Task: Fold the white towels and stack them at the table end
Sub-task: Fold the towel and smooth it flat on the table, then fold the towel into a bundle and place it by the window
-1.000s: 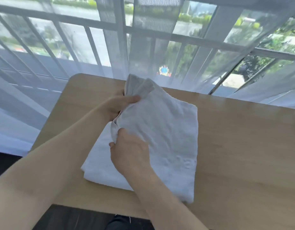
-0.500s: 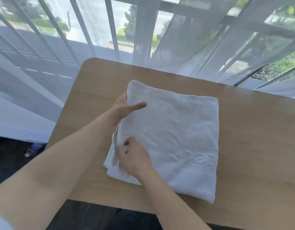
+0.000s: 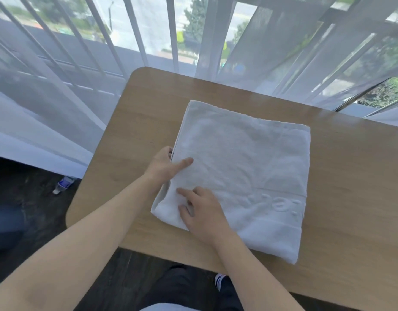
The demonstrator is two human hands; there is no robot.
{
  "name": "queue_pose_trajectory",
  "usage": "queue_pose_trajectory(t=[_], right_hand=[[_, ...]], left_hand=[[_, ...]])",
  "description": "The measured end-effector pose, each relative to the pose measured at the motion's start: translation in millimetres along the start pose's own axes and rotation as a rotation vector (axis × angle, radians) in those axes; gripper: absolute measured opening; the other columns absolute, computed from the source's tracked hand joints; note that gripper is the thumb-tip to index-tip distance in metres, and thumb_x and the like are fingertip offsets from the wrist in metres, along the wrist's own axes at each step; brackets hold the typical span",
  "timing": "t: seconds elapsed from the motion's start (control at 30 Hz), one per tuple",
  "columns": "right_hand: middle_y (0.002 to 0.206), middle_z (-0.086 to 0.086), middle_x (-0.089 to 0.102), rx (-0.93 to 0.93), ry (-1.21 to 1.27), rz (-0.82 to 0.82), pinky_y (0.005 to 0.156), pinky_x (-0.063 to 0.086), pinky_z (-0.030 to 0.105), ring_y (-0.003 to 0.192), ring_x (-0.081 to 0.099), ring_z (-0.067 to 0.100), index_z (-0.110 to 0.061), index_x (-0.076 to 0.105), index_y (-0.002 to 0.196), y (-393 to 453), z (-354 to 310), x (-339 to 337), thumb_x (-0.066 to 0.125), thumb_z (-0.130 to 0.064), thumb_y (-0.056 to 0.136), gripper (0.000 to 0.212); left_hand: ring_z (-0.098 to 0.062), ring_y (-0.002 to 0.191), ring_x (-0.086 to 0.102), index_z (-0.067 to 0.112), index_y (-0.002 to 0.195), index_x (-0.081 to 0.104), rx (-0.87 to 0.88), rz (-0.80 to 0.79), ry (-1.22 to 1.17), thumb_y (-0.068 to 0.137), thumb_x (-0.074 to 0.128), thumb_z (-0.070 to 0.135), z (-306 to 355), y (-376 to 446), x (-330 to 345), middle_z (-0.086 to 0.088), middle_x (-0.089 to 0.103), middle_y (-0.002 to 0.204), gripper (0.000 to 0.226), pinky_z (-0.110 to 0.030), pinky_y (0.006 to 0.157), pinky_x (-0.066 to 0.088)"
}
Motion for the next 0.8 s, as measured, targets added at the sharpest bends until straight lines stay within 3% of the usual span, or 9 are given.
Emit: queue_pose_trajectory(t=[0.07, 0.13, 0.23, 0.33, 0.43, 0.5, 0.57, 0.67, 0.8], right_hand=[[0.094, -0.014, 0.052, -0.002, 0.106, -0.01, 0.083, 0.04, 0.021, 0.089, 0.046, 0.006, -0.022, 0.066, 0.128, -1, 0, -4, 0.053, -0.02, 0.099, 0.032], [0.101, -0.017, 0.061, 0.061, 0.176, 0.115, 0.089, 0.043, 0.021, 0.095, 0.053, 0.002, -0.019, 0.069, 0.121, -7, 13, -19, 0.051, -0.011, 0.097, 0.031], [0.122, 0.001, 0.064, 0.164, -0.037, 0.324, 0.104, 0.042, 0.033, 0.117, 0.055, 0.02, -0.014, 0.066, 0.122, -23, 46, -50, 0.053, -0.002, 0.091, 0.036], [0.141, 0.009, 0.055, 0.299, -0.306, 0.344, 0.113, 0.03, 0.042, 0.133, 0.046, 0.032, -0.011, 0.061, 0.131, -36, 77, -74, 0.055, -0.006, 0.09, 0.042], [0.15, 0.015, 0.048, 0.332, -0.426, 0.423, 0.12, 0.023, 0.047, 0.143, 0.037, 0.035, -0.007, 0.057, 0.138, -52, 99, -87, 0.057, -0.014, 0.095, 0.044], [0.152, 0.017, 0.045, 0.282, -0.457, 0.455, 0.123, 0.019, 0.046, 0.145, 0.035, 0.035, -0.005, 0.054, 0.142, -63, 108, -87, 0.056, -0.016, 0.098, 0.045], [0.157, 0.015, 0.038, 0.229, -0.452, 0.412, 0.125, 0.011, 0.042, 0.149, 0.029, 0.031, -0.007, 0.046, 0.148, -68, 115, -80, 0.05, -0.015, 0.102, 0.047], [0.163, 0.01, 0.027, 0.215, -0.378, 0.32, 0.124, -0.003, 0.03, 0.153, 0.017, 0.023, -0.012, 0.037, 0.154, -62, 124, -81, 0.042, -0.001, 0.097, 0.058], [0.156, 0.017, 0.04, 0.144, -0.402, 0.369, 0.125, 0.005, 0.037, 0.149, 0.029, 0.028, -0.01, 0.047, 0.148, -65, 134, -97, 0.045, 0.006, 0.092, 0.058]], left_hand=[[-0.009, 0.089, 0.069, 0.026, 0.105, 0.061, -0.021, -0.013, 0.016, 0.07, 0.09, 0.04, -19, -23, -2, 0.009, 0.071, 0.099, 0.048, -0.031, 0.073, 0.057], [-0.005, 0.087, 0.067, 0.033, 0.102, 0.059, -0.01, -0.033, 0.107, 0.071, 0.089, 0.038, -33, -37, -5, 0.015, 0.069, 0.097, 0.043, -0.026, 0.065, 0.052], [-0.006, 0.092, 0.064, 0.032, 0.113, 0.062, 0.016, 0.008, 0.123, 0.081, 0.082, 0.036, -41, -42, -9, 0.015, 0.067, 0.104, 0.038, -0.026, 0.069, 0.049], [-0.01, 0.1, 0.064, 0.032, 0.116, 0.063, 0.059, 0.066, 0.11, 0.088, 0.074, 0.031, -35, -45, 1, 0.016, 0.066, 0.105, 0.03, -0.023, 0.071, 0.048], [-0.029, 0.13, 0.047, 0.02, 0.135, 0.057, 0.253, 0.291, 0.445, 0.091, 0.07, 0.02, -28, -63, 15, -0.002, 0.053, 0.139, 0.046, -0.04, 0.102, 0.044], [-0.04, 0.14, 0.038, 0.008, 0.143, 0.052, 0.468, 0.457, 0.755, 0.089, 0.072, 0.011, -21, -78, 32, -0.017, 0.041, 0.154, 0.058, -0.052, 0.11, 0.037], [-0.03, 0.152, 0.023, 0.013, 0.151, 0.042, 0.563, 0.33, 0.848, 0.099, 0.059, 0.019, -18, -92, 66, -0.01, 0.027, 0.164, 0.055, -0.05, 0.118, 0.03], [-0.013, 0.154, 0.0, 0.02, 0.158, 0.028, 0.656, 0.028, 0.785, 0.107, 0.039, 0.032, -20, -109, 129, 0.002, 0.011, 0.168, 0.053, -0.034, 0.124, 0.005], [-0.016, 0.152, -0.022, 0.026, 0.161, -0.001, 0.637, -0.04, 0.98, 0.105, 0.01, 0.047, -20, -110, 184, 0.003, -0.016, 0.167, 0.061, -0.039, 0.124, -0.012]])
Point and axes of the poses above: each hand's wrist, its own y-axis towards the middle knuckle, its own x-axis out of the palm, z = x × y, the point moved 3 cm from there along y, towards the middle knuckle
